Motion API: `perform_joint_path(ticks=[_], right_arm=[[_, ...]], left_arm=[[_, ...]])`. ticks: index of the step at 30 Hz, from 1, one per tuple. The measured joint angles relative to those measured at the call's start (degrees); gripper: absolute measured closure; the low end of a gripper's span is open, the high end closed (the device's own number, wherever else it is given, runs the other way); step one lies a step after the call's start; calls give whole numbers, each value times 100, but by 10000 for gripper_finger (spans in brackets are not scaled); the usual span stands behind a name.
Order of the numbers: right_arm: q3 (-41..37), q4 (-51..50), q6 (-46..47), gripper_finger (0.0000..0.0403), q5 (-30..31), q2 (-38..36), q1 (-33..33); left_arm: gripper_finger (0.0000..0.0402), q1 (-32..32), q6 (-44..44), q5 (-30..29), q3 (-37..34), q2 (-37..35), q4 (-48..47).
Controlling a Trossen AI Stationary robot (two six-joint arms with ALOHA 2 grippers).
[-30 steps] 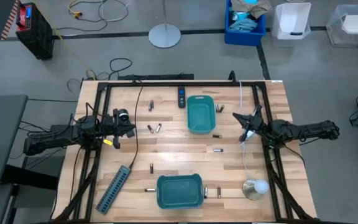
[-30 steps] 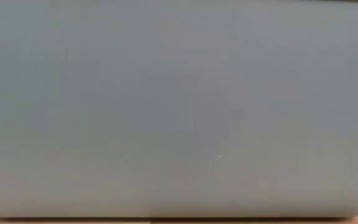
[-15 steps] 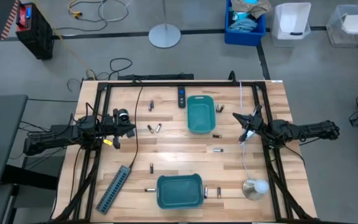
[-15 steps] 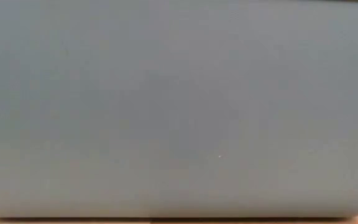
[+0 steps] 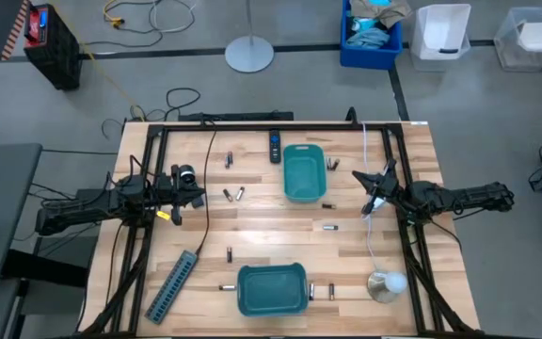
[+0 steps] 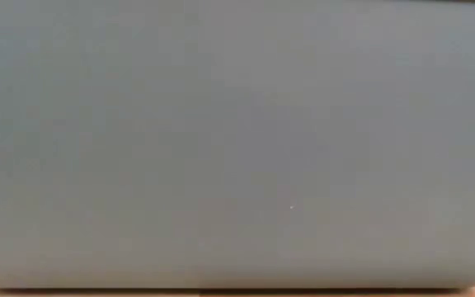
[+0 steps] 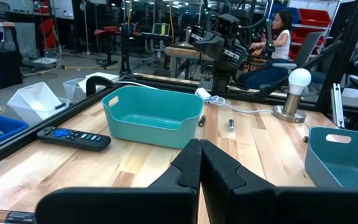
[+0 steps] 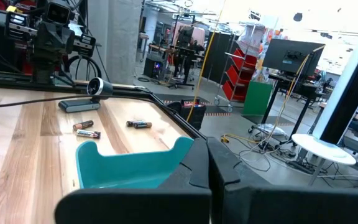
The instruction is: Sort batteries
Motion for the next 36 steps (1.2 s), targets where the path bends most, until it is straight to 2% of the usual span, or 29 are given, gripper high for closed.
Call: perform_joint_path(ticks=[10, 14, 26, 32, 36], right_arm=[[-1, -1, 1, 401, 0, 0, 2], [0, 0, 2, 401, 1, 0, 2], [-2, 0, 0, 401, 2, -1, 2], [-2, 25, 58, 401, 0, 0, 2], [-1, 200, 714, 401, 2, 0, -5]], left_arm=[[400, 0, 59, -14, -7, 4, 112], [400, 0, 72, -16, -23, 2, 694], [400, 4, -1062, -1, -10, 83, 2328], [400, 4, -1095, 188, -8, 719, 2979], [400, 4, -1095, 270, -5, 1483, 3601]])
